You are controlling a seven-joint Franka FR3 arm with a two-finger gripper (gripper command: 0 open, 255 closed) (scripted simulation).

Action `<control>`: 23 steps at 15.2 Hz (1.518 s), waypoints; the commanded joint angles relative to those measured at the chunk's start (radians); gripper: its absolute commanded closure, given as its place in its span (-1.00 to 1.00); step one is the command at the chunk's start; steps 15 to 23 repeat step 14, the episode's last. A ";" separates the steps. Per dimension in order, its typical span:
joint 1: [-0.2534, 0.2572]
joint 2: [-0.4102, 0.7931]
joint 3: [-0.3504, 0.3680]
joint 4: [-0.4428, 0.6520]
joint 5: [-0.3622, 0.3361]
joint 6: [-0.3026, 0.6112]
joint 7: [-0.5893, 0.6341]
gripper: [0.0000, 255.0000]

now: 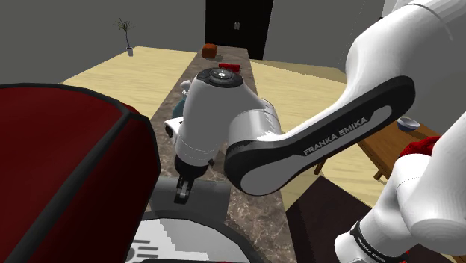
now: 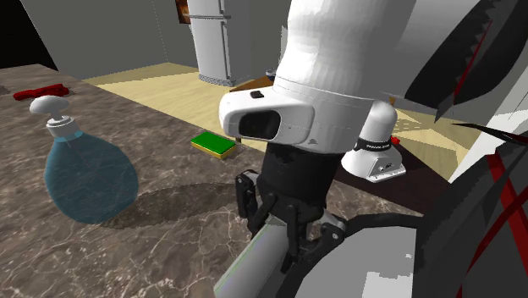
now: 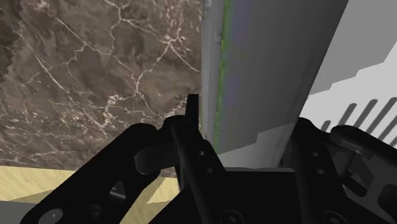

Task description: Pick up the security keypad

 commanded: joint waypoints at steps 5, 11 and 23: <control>0.000 -0.048 -0.002 0.039 0.042 -0.079 -0.034 1.00; 0.002 -0.087 -0.006 0.083 0.072 -0.158 -0.058 1.00; 0.002 -0.093 -0.007 0.093 0.076 -0.173 -0.062 1.00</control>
